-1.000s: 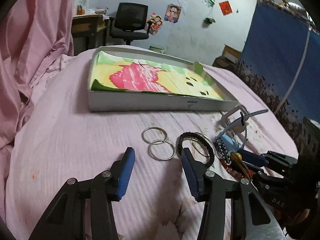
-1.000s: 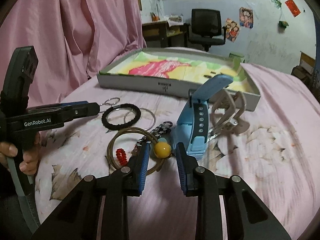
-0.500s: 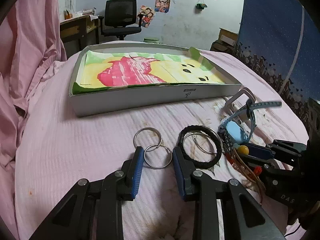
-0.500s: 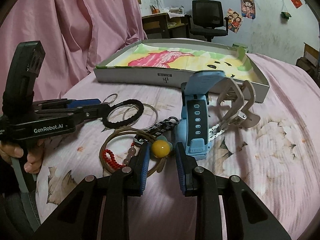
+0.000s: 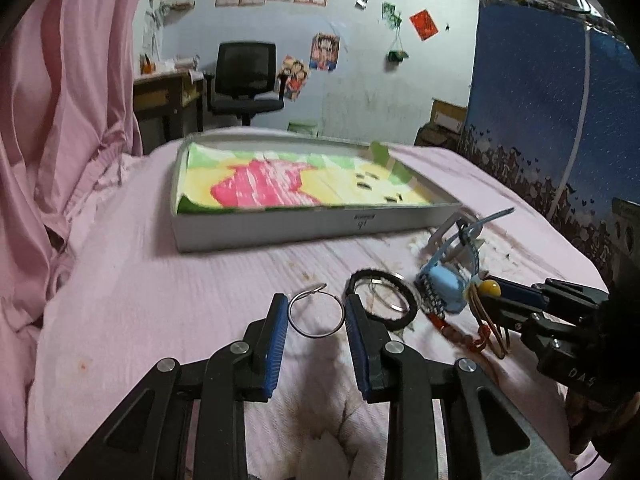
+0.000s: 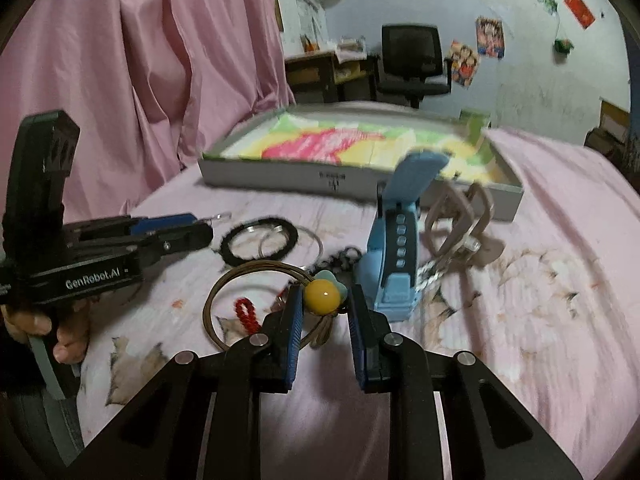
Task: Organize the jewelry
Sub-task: 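Close right tool on the yellow-ball keychain while left tool closes on a silver ring, then carry both items over the tray and open both tools to drop them, then withdraw both open tools from the tray back to the jewelry, then grasp the blue smartwatch with right tool while left tool grasps the black bracelet, then lift and carry the smartwatch and bracelet over the tray with both tools, then lower both items into the tray and open both tools, then withdraw both tools from the tray toward the remaining jewelry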
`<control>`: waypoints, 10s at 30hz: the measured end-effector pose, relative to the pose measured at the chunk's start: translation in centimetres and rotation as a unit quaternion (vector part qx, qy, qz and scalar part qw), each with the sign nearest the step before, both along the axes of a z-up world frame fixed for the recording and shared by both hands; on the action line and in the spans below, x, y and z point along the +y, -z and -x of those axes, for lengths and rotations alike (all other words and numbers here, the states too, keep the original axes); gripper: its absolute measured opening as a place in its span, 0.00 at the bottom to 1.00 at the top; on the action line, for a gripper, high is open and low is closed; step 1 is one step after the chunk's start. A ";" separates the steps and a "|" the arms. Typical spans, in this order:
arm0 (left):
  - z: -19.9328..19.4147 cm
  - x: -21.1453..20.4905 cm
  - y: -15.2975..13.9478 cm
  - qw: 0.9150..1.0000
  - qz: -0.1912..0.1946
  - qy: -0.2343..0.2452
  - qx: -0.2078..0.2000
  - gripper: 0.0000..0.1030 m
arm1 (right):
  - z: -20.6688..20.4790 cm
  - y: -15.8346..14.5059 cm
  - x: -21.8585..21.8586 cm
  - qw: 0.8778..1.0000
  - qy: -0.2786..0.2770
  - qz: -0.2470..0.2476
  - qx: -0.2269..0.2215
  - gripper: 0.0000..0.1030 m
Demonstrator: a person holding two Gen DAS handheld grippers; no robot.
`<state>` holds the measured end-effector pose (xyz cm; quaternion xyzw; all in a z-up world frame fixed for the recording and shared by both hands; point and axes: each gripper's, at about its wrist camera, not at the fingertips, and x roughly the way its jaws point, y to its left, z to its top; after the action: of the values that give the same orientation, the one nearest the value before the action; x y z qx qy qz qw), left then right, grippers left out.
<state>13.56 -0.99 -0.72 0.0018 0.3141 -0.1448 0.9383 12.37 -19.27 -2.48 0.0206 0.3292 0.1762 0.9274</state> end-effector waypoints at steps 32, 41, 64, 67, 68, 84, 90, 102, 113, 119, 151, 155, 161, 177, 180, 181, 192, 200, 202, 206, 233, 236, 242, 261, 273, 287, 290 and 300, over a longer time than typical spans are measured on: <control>-17.3 3.8 -3.5 0.993 0.038 -0.108 0.023 0.27 | -17.9 -6.3 3.3 0.997 0.075 0.007 -0.005 0.19; -19.6 3.3 -0.2 0.988 0.009 -0.116 0.098 0.27 | -21.0 -3.1 4.4 0.995 0.085 0.023 0.046 0.19; -13.7 4.8 -2.3 0.989 0.068 -0.132 0.012 0.70 | -17.2 -4.4 2.4 0.997 0.081 0.009 0.007 0.60; -12.0 4.9 -2.9 0.987 0.072 -0.140 -0.015 0.77 | -15.0 -5.5 1.7 0.996 0.085 -0.005 -0.040 0.68; -11.5 4.9 -3.1 0.987 0.073 -0.141 -0.022 0.79 | -14.4 -5.7 1.6 0.995 0.086 -0.008 -0.050 0.70; -1.4 3.3 -4.2 0.983 0.060 -0.120 -0.124 0.97 | -3.8 -8.2 -0.4 0.979 0.098 -0.030 -0.178 0.97; 1.2 2.5 -3.7 0.983 0.065 -0.112 -0.134 1.00 | -0.8 -7.7 -1.3 0.978 0.105 -0.028 -0.181 0.99; 3.3 1.6 -2.0 0.988 0.038 -0.087 -0.119 1.00 | 2.0 -6.0 -2.4 0.980 0.108 0.002 -0.166 0.99; 1.6 0.3 -0.7 0.998 0.028 -0.025 -0.046 0.97 | 0.3 -3.8 -3.2 0.992 0.091 0.007 -0.084 0.98; 0.1 -0.7 0.1 0.999 0.044 0.019 0.010 0.70 | -1.2 -2.0 -3.8 0.996 0.081 -0.002 -0.029 0.85; -2.0 -0.5 1.7 0.990 0.101 0.028 0.090 0.06 | -4.9 2.8 -2.7 0.996 0.033 -0.030 0.083 0.39; -0.9 -0.7 1.3 0.993 0.089 0.028 0.066 0.06 | -4.2 2.5 -2.8 0.996 0.033 -0.030 0.074 0.39; 0.1 -1.0 1.3 0.995 0.079 0.027 0.050 0.06 | -3.1 1.8 -2.7 0.997 0.029 -0.035 0.054 0.39; 0.5 -1.3 1.5 0.996 0.073 0.024 0.051 0.05 | -4.2 2.5 -1.2 0.996 -0.004 -0.016 0.085 0.40; 0.5 -1.2 1.4 0.996 0.074 0.020 0.044 0.05 | -4.3 2.5 -1.2 0.997 -0.005 -0.017 0.080 0.39; 0.6 -1.1 1.2 0.996 0.075 0.019 0.041 0.05 | -4.0 2.5 -1.2 0.997 -0.006 -0.017 0.077 0.39; 1.1 -0.9 -0.9 0.997 0.072 -0.004 -0.015 0.05 | -1.2 0.0 -2.2 0.999 0.020 -0.027 -0.012 0.38; 0.6 -0.5 -3.3 0.994 0.063 -0.045 -0.078 0.05 | -0.6 -3.2 -2.1 0.995 0.044 -0.035 -0.078 0.39; 0.1 -0.4 -3.8 0.992 0.055 -0.057 -0.095 0.05 | -0.9 -3.8 -2.0 0.994 0.049 -0.042 -0.088 0.39; -1.0 -0.2 -4.6 0.989 0.048 -0.077 -0.119 0.05 | -2.2 -5.3 -1.5 0.991 0.060 -0.053 -0.110 0.38; -14.1 0.5 -4.4 0.981 0.003 -0.158 -0.114 0.05 | -15.7 -5.6 2.1 0.987 0.091 -0.034 -0.129 0.39; -15.5 0.8 -3.8 0.984 0.006 -0.163 -0.075 0.05 | -16.6 -4.9 2.4 0.988 0.096 -0.029 -0.116 0.39; -17.5 1.6 -2.4 0.987 0.019 -0.158 -0.003 0.05 | -18.2 -3.6 2.4 0.993 0.097 -0.019 -0.067 0.39; -17.3 3.3 -0.1 0.984 0.068 -0.138 0.084 0.08 | -19.2 -2.0 2.5 0.997 0.077 0.001 0.016 0.39; -11.2 3.3 -2.7 0.987 0.097 -0.126 -0.020 0.61 | -13.5 -5.0 -0.2 0.991 0.096 -0.053 -0.077 0.67; -2.9 1.7 -3.9 0.985 0.064 -0.107 -0.123 0.96 | -5.3 -7.2 -2.7 0.977 0.114 -0.053 -0.172 0.99; -1.6 1.4 -3.7 0.984 0.058 -0.100 -0.132 0.98 | -4.0 -7.3 -3.0 0.976 0.116 -0.043 -0.177 0.99; 1.5 0.8 -2.7 0.986 0.042 -0.085 -0.138 0.99 | -0.7 -6.4 -3.9 0.979 0.110 -0.026 -0.167 0.99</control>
<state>12.04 -0.19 2.01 -0.0448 0.1746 -0.0758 0.9807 13.03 -23.18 3.87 0.0511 0.1607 0.0827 0.9822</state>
